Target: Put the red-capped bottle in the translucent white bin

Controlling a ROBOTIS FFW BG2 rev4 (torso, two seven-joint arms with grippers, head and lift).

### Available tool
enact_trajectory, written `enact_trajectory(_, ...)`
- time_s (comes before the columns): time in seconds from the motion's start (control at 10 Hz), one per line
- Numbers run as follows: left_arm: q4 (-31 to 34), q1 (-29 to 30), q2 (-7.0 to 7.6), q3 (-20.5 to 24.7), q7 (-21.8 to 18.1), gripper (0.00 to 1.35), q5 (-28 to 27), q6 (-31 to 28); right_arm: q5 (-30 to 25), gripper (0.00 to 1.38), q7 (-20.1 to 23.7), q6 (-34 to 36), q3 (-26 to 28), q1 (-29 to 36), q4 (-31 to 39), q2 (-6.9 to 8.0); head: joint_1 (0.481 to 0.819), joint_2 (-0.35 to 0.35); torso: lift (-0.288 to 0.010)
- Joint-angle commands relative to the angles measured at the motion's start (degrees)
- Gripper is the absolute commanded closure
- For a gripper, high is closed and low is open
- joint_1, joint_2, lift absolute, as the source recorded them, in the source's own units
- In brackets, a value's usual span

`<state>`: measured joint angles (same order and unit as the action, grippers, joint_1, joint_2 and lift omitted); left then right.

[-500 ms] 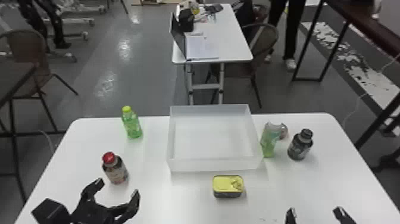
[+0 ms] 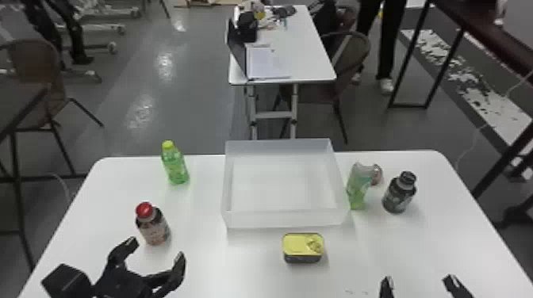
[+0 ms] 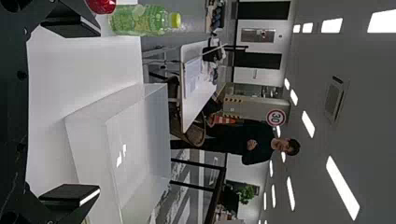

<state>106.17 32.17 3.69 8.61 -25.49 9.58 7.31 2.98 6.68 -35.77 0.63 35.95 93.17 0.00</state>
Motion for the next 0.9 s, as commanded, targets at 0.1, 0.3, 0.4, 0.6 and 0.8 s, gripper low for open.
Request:
enact_trajectory(0.1, 0.00, -0.09, 0.09, 0.35, 0.00, 0.12, 0.09, -0.37, 0.01, 0.12, 0.00, 0.18, -0.01, 0.00, 0.00, 0.05, 0.695, 0.027, 0.000)
enact_trajectory(0.3, -0.18, -0.62, 0.18, 1.59, -0.18, 0.12, -0.61, -3.09, 0.10, 0.12, 0.00, 0.44, -0.01, -0.09, 0.00, 0.05, 0.695, 0.033, 0.000)
enact_trajectory(0.4, -1.15, -1.67, 0.62, 3.08, -0.97, 0.12, -1.14, -4.68, 0.19, 0.12, 0.00, 0.53, -0.01, -0.26, -0.18, 0.05, 0.695, 0.040, 0.000)
enact_trajectory(0.6, -4.84, -4.48, 1.06, 6.24, -4.66, 0.12, -2.46, -6.17, 0.19, 0.12, 0.00, 0.53, -0.01, -0.61, -0.27, 0.05, 0.695, 0.070, 0.000)
enact_trajectory(0.8, -8.62, -7.12, 0.35, 8.88, -7.56, 0.12, -5.54, -6.96, 0.10, 0.12, 0.00, 0.70, -0.01, -0.88, -0.62, 0.05, 0.695, 0.096, 0.000)
